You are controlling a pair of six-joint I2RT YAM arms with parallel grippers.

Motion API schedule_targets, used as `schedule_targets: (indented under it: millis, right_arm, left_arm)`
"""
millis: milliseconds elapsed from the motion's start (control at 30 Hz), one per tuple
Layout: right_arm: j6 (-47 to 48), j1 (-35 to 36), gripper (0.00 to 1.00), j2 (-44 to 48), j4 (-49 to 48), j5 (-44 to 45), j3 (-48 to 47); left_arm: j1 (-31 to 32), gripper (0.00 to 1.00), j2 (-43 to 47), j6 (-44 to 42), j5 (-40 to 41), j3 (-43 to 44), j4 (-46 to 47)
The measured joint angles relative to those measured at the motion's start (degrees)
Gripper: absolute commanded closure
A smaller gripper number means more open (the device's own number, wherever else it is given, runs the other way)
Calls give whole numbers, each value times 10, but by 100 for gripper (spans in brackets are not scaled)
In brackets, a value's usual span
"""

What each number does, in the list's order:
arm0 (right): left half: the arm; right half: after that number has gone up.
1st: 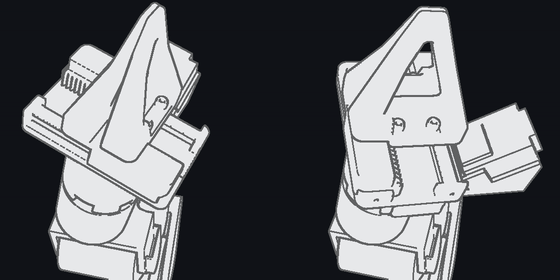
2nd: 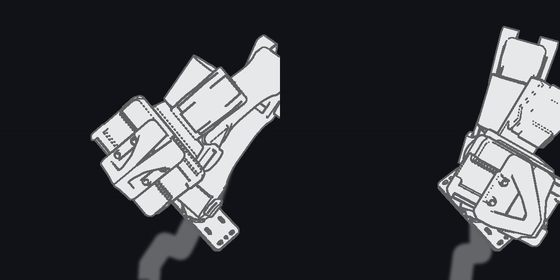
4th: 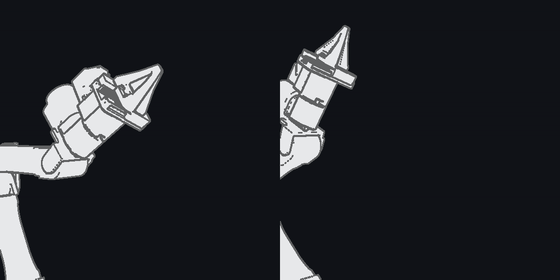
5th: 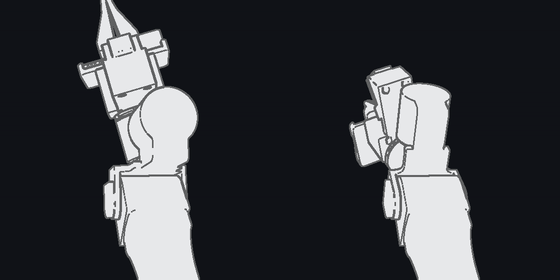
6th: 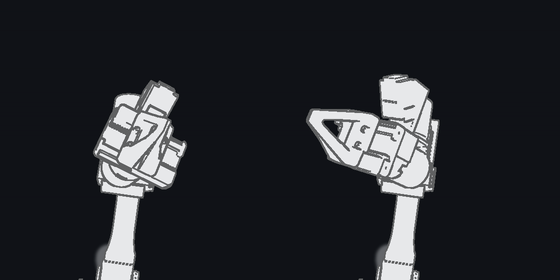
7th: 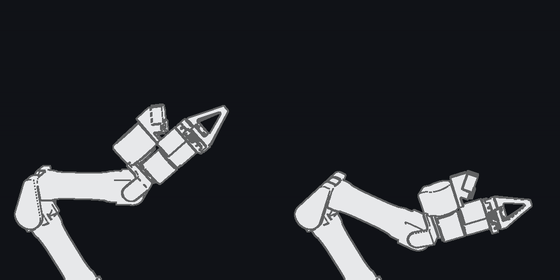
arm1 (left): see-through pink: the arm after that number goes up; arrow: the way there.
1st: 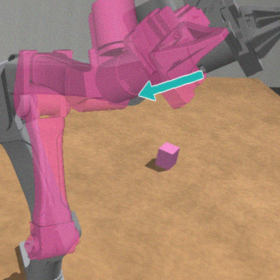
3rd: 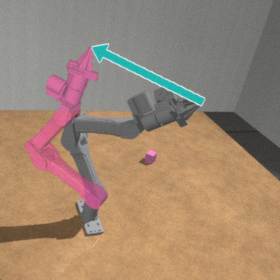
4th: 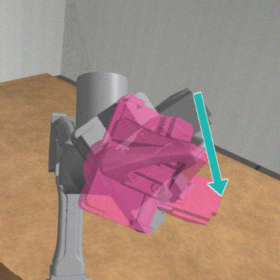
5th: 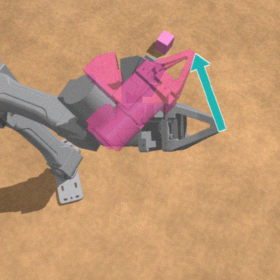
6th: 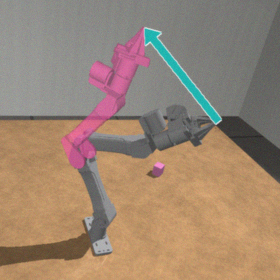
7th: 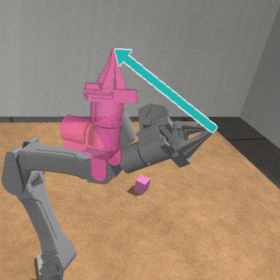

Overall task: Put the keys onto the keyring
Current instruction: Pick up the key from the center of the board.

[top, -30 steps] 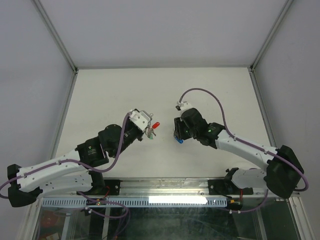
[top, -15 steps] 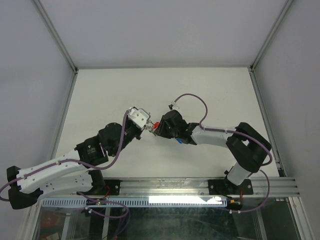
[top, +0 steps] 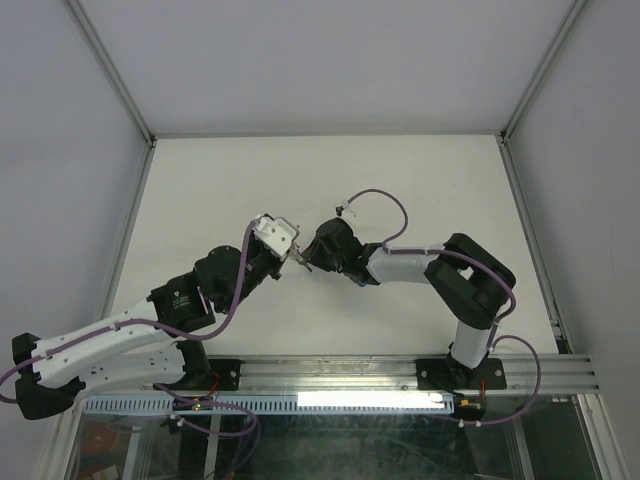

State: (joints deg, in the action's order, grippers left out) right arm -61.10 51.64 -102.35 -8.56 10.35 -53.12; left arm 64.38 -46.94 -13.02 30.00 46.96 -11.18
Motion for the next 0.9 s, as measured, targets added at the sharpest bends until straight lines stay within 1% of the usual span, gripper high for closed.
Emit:
schedule_targets:
  millis: [600,900]
  right_arm:
    - [-1,0,70,-48,9,19,-36]
    - [-3,0,71,-50,12,23,-37]
  left_arm:
    - [0,100,2,0,0,0,0]
    - [0,100,5,0,0,0,0]
